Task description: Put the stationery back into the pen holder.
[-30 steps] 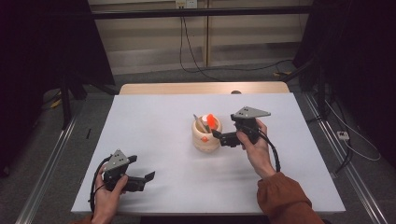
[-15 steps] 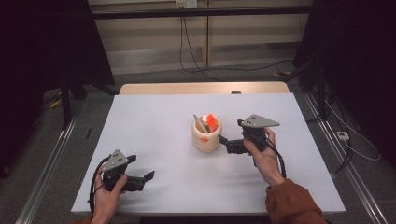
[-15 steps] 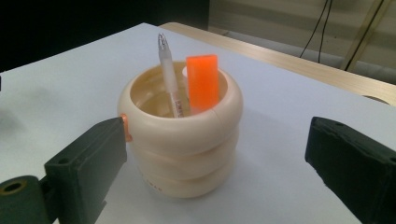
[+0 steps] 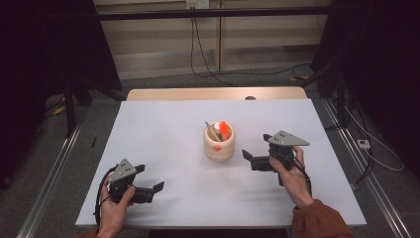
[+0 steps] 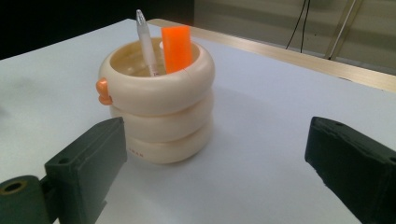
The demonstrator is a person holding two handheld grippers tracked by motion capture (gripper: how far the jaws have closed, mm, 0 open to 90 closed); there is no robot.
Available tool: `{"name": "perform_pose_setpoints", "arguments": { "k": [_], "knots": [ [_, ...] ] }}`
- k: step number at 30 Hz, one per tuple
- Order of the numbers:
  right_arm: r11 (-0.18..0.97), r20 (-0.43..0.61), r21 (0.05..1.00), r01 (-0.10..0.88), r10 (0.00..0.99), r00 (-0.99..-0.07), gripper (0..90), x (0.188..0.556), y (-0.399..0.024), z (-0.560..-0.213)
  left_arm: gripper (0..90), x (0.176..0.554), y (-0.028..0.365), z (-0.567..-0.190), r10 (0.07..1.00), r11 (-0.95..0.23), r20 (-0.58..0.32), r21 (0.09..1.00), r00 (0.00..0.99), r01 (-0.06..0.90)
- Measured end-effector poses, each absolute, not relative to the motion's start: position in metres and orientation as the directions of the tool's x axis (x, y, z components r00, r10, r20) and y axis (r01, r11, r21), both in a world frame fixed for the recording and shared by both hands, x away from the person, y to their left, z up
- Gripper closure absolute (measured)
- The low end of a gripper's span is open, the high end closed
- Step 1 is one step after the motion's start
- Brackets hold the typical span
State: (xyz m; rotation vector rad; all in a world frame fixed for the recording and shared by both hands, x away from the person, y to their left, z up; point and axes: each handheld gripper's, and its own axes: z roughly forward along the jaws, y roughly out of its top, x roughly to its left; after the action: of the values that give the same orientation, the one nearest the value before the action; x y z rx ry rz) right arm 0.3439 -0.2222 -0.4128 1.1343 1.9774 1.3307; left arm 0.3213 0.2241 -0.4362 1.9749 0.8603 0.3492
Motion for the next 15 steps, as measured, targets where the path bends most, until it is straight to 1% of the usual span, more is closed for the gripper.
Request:
{"name": "perform_pose_setpoints", "arguments": {
  "k": [15],
  "knots": [
    [0.15, 0.045, 0.921, 0.36, 0.876, -0.48, 5.5, 0.319, -0.247, -0.42, 4.8, 0.321, 0.223, -0.436, 0.691, -0.325, -0.097, 0.843, 0.716, 0.428]
  ]
}}
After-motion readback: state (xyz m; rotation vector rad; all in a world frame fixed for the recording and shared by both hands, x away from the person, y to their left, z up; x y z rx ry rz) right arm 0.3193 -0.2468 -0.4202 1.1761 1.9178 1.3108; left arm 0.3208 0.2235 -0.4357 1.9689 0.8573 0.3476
